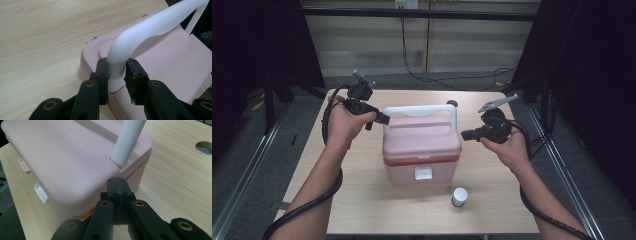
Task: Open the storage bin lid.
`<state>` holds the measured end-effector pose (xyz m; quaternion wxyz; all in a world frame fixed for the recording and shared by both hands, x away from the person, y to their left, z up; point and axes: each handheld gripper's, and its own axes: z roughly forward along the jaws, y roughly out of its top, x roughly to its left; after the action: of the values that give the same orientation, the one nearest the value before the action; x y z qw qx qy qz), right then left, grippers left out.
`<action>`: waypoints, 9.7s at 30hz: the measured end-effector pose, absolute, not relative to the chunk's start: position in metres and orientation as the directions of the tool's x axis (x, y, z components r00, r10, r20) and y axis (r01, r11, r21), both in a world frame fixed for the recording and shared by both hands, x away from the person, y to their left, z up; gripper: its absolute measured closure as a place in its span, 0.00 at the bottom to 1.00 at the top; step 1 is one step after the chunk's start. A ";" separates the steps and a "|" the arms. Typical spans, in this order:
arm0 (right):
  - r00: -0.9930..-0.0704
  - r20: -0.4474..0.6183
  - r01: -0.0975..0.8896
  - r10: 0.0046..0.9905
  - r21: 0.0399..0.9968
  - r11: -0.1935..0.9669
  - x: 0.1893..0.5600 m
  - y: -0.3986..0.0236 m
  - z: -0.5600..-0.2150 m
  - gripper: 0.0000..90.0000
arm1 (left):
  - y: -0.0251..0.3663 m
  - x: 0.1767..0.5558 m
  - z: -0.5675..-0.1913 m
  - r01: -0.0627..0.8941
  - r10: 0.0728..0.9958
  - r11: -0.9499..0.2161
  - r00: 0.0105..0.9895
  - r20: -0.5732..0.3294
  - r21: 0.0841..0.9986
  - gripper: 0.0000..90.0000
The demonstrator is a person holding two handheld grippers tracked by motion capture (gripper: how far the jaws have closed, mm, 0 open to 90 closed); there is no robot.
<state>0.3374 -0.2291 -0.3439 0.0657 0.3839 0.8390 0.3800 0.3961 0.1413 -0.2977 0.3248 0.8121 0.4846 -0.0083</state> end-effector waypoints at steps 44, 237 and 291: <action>-0.755 0.199 0.566 0.625 0.678 0.469 0.338 -0.201 -0.362 1.00 | 0.144 0.407 -0.287 0.791 0.787 -0.269 0.509 -0.348 0.549 0.81; -0.774 0.158 0.553 0.613 0.641 0.533 0.335 -0.193 -0.389 1.00 | 0.155 0.413 -0.300 0.737 0.793 -0.224 0.518 -0.320 0.637 0.85; -0.788 0.158 0.543 0.595 0.635 0.549 0.333 -0.191 -0.394 1.00 | 0.144 0.425 -0.301 0.743 0.834 -0.204 0.473 -0.285 0.637 1.00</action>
<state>0.3328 -0.1905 -0.3936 0.0378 0.3237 0.8794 0.3472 0.4253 0.1443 -0.3013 0.3719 0.7734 0.5098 0.0608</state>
